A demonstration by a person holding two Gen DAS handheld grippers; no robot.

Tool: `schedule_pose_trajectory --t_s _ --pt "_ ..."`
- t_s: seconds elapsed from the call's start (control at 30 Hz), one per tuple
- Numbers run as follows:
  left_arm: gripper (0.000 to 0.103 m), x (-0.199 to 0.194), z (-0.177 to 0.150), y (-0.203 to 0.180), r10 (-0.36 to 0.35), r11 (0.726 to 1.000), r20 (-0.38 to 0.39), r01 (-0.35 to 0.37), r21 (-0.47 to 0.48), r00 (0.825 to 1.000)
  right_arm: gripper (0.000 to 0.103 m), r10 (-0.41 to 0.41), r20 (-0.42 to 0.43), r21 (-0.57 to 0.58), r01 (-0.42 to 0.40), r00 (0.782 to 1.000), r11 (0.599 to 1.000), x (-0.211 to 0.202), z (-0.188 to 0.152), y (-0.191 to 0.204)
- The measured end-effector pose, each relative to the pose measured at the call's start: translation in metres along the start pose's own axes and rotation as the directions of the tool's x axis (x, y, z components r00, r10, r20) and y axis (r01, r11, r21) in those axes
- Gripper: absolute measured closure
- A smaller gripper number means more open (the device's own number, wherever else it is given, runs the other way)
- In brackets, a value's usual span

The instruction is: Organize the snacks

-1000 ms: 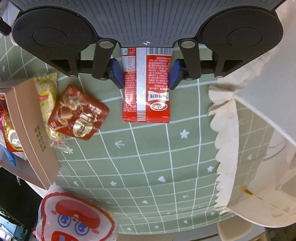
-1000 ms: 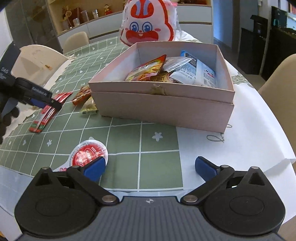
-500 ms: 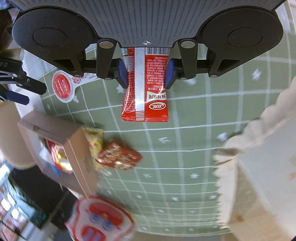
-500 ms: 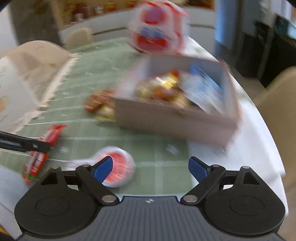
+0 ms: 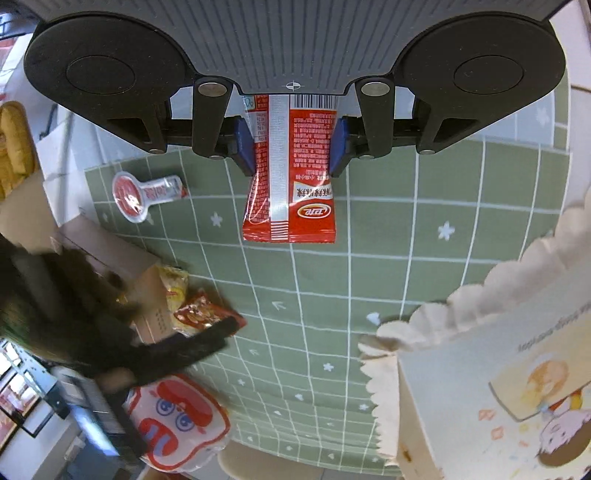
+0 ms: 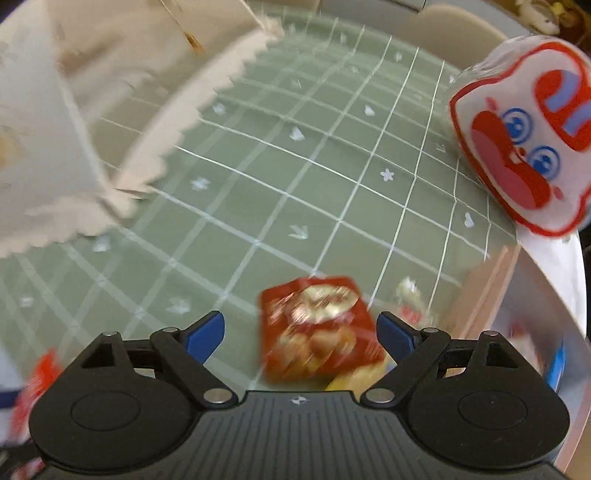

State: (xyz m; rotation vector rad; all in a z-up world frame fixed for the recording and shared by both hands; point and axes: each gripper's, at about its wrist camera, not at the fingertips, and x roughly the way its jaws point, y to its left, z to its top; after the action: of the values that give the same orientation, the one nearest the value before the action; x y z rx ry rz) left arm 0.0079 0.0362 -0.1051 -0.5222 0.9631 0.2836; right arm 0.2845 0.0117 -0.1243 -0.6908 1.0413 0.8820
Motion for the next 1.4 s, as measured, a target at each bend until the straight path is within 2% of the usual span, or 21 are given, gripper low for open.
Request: schedule_pose_trajectory --t_s 0.13,0.2,0.23,0.27,0.3,0.37,0.57,0.7,0.83,0.97,1.07,1.13,1.27,1.4 --pt "0.056 -0.005 0.001 0.01 0.009 1.0 0.015 -0.008 -0.024 1.0 0.012 0.002 -0.05 0.01 -0.002 0.999 1.0 0.024 0.009 -0.009" --pt "0.056 -0.007 0.003 0.015 0.012 0.999 0.018 -0.011 -0.033 1.0 0.013 0.065 -0.072 0.096 -0.058 0.995 0.994 0.028 0.009 -0.016" --pt "0.056 -0.008 0.004 0.017 0.011 0.999 0.016 -0.011 -0.038 1.0 0.018 0.097 -0.086 0.138 -0.085 0.992 0.987 0.029 0.008 -0.018" --pt "0.056 -0.007 0.005 0.019 0.011 0.999 0.013 -0.01 -0.04 1.0 0.021 0.113 -0.082 0.157 -0.099 0.99 0.983 0.026 0.004 -0.017" --pt "0.056 -0.006 0.007 0.021 0.01 0.999 0.011 -0.01 -0.038 1.0 0.028 0.125 -0.075 0.157 -0.112 0.989 0.981 0.021 0.0 -0.012" --pt "0.056 -0.004 0.01 0.023 0.004 1.0 0.008 -0.004 -0.03 1.0 0.029 0.188 -0.061 0.168 -0.176 0.98 0.97 0.009 -0.012 0.0" --pt "0.056 0.007 0.018 0.022 0.0 1.0 -0.006 0.0 0.01 1.0 0.03 0.258 0.024 0.072 -0.259 0.966 0.963 -0.039 -0.062 0.053" --pt "0.055 0.014 0.019 0.017 0.0 0.999 -0.029 0.001 0.041 1.0 0.029 0.19 0.055 -0.054 -0.187 0.98 0.981 -0.061 -0.101 0.087" --pt "0.055 0.02 0.017 0.008 -0.007 0.996 -0.053 0.012 0.091 0.999 0.027 0.156 0.064 -0.093 -0.149 0.986 0.984 -0.069 -0.146 0.107" --pt "0.055 0.027 0.015 -0.002 -0.013 0.989 -0.094 0.027 0.147 0.995 0.026 0.144 0.129 0.005 -0.146 0.981 0.989 -0.073 -0.183 0.116" --pt "0.055 0.033 0.011 -0.009 -0.029 0.98 -0.12 0.051 0.191 0.992 0.026 0.085 0.199 0.091 -0.105 0.976 0.99 -0.08 -0.206 0.122" --pt "0.055 0.036 0.01 -0.014 -0.04 0.975 -0.127 0.067 0.21 0.991 0.021 0.038 0.227 0.146 -0.073 0.973 0.987 -0.083 -0.219 0.125" --pt "0.055 0.035 0.008 -0.019 -0.056 0.97 -0.121 0.083 0.227 0.991 0.021 -0.036 0.216 0.202 -0.008 0.976 0.979 -0.088 -0.242 0.13" --pt "0.055 0.032 0.006 -0.015 -0.035 0.971 -0.104 0.058 0.233 0.994 0.021 -0.126 0.215 0.298 0.057 0.968 0.953 -0.099 -0.263 0.123"
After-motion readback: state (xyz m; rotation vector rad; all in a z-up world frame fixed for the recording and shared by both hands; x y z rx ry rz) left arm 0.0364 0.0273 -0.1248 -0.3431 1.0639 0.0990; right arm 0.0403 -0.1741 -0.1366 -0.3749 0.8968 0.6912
